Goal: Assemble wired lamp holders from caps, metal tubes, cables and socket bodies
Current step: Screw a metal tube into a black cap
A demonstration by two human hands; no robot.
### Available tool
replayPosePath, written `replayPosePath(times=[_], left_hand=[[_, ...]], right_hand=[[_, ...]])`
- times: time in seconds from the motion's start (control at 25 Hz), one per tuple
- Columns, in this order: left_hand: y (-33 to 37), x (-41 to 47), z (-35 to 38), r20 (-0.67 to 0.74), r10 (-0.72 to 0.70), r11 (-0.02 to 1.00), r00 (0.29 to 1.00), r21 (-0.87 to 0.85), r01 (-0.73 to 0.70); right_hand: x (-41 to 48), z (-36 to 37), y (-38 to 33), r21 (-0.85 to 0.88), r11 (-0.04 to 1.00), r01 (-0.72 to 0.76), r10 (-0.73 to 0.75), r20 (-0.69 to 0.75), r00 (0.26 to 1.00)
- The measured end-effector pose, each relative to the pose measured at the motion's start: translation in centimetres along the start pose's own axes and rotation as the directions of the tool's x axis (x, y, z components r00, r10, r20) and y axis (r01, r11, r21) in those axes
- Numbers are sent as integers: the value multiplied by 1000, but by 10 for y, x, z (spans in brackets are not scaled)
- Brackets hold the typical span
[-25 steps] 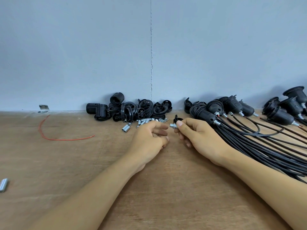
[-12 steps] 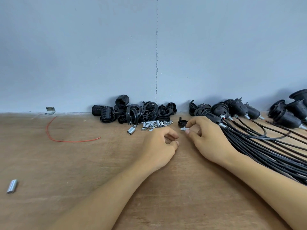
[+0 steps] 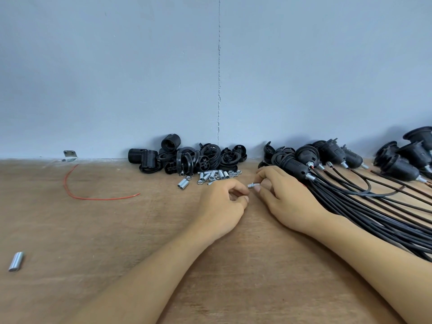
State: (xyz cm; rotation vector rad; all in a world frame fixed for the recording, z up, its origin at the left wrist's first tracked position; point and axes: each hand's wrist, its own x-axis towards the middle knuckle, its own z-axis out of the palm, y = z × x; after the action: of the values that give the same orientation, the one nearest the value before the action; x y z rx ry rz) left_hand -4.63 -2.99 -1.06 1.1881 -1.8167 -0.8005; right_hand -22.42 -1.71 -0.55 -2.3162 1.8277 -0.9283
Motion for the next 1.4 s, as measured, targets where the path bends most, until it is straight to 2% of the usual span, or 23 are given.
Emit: replayPosePath(times=[0.24,0.44,0.68,0.88,0.96,1.08,1.4], left_hand=[[1,1,1,-1,11,1000,1000,22,-11],[0,2,0,14,-4,1000,1000,1,4],[1,3,-3,-62,-64,995,996,-77,59],[2,2,-3,-110,-100,989,989,-124,86],[2,1,-4,-105,-106,986,989,-139,91],[3,1,-5,-85,-118,983,989,-153,104],[2,0,-5,-59,-118,979,991,-173,106]], right_hand=[[6,5,6,-32,994,-102,104,53,993],[24,5,5,-97,991,-94,105,117,988],[27,7,2,-81,991,-110,114,42,993],[24,6,-6,-60,998,-19,20,15,1000],[31,6,-10,3,1000,17,-17,56,998],[42,7,-14,-1,1000,8,-8,132,991],[47,22,-9,70,994,-80,81,-18,997]])
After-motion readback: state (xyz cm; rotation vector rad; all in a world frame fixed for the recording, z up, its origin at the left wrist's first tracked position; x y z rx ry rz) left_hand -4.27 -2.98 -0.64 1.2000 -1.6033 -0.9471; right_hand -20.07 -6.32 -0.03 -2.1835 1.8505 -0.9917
